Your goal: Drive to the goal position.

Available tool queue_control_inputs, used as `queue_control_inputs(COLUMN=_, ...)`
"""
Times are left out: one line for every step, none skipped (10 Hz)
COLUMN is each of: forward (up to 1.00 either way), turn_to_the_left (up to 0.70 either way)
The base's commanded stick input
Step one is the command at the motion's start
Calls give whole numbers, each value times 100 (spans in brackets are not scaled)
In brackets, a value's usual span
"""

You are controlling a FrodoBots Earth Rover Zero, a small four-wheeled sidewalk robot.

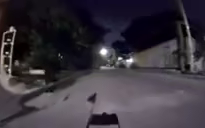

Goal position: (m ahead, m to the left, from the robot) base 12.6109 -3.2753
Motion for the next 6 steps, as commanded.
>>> queue_control_inputs(forward=70, turn_to_the_left=0)
queue_control_inputs(forward=70, turn_to_the_left=-4)
queue_control_inputs(forward=70, turn_to_the_left=-21)
queue_control_inputs(forward=70, turn_to_the_left=-35)
queue_control_inputs(forward=70, turn_to_the_left=-34)
queue_control_inputs(forward=70, turn_to_the_left=-33)
